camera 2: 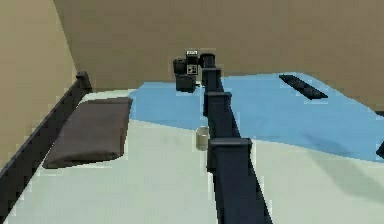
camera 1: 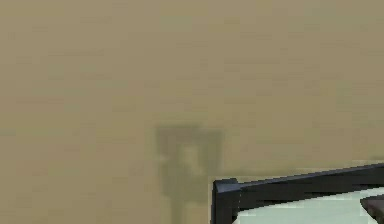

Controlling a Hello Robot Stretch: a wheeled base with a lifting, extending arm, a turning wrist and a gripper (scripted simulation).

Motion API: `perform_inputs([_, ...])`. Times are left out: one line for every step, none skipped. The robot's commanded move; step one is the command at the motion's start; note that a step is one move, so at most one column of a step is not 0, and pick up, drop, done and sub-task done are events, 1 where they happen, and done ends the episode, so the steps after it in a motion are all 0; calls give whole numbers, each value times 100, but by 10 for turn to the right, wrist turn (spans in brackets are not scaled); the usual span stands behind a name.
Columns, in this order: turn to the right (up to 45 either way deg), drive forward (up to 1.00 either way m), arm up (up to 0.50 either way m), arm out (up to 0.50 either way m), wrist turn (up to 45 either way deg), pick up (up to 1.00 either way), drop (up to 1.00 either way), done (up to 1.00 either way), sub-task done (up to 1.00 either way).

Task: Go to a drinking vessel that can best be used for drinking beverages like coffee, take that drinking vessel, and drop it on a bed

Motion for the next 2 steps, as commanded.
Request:
perform_inputs([0,0,0,-8,0,0,0,0,0])
perform_inputs([0,0,0,0,0,0,0,100,0])
